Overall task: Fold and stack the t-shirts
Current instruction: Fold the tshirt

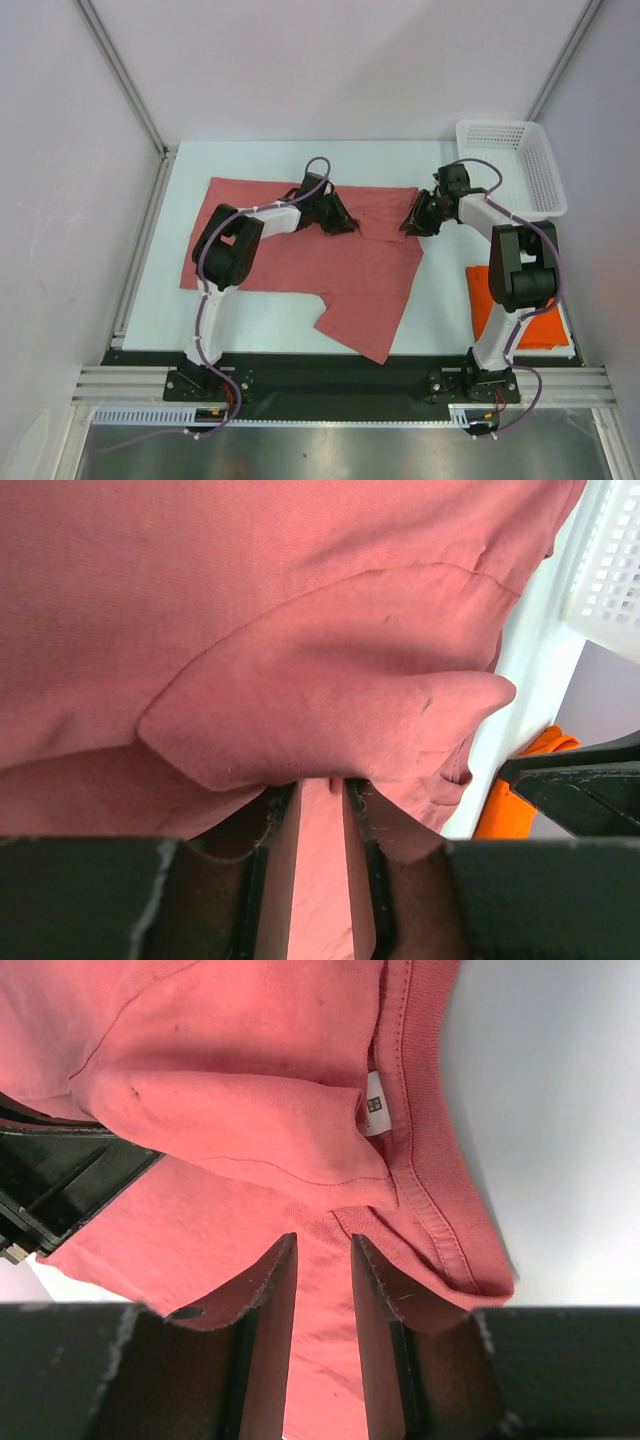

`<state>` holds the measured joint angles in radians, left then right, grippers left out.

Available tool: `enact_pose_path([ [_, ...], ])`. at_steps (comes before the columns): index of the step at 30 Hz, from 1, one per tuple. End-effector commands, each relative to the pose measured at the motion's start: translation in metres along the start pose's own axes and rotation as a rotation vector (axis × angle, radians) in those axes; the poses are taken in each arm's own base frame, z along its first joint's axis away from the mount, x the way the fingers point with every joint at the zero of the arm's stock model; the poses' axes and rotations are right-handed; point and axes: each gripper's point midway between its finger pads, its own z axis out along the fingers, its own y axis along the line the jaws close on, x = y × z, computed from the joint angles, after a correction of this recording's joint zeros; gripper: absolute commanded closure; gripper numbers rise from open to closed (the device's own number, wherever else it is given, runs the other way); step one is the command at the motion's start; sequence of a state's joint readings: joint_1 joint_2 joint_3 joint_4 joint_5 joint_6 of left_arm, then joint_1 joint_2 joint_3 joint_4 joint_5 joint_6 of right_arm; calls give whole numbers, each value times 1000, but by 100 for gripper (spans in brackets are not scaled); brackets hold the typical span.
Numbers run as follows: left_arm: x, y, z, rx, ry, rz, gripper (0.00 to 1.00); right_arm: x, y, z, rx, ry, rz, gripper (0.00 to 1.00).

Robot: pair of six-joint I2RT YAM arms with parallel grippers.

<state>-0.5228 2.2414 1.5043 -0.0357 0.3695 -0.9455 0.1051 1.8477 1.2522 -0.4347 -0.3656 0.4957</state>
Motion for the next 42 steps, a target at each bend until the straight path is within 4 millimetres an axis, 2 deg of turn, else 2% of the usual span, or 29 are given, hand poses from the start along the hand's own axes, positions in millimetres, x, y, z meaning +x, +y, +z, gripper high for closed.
enact_pose_path([
  [1,4,0,9,-19,5,-15,72,-7,9,-4,-29,-27,-31,66],
  [9,2,2,13,-31,-1,-11,72,-5,6,4,-23,-12,-36,66],
  [10,2,2,13,-32,0,-4,75,-4,5,7,-22,-5,-38,66],
  [11,1,2,13,-34,0,2,86,-6,6,6,-24,-8,-40,66],
  [14,-1,-2,11,-34,6,36,100,-8,5,9,-19,-6,-50,66],
  [15,1,1,9,-56,17,39,100,-8,5,10,-17,-3,-52,66],
  [21,-6,-16,-15,-56,-3,141,100,-7,1,16,-17,4,-68,61],
  [25,-7,-20,-30,-67,-11,197,100,-7,-2,19,-12,6,-77,60],
  [32,-4,-29,-36,-38,13,217,100,-13,-4,24,-5,1,-86,59],
  [42,4,-35,-35,6,61,224,100,-9,-12,33,24,11,-101,60],
])
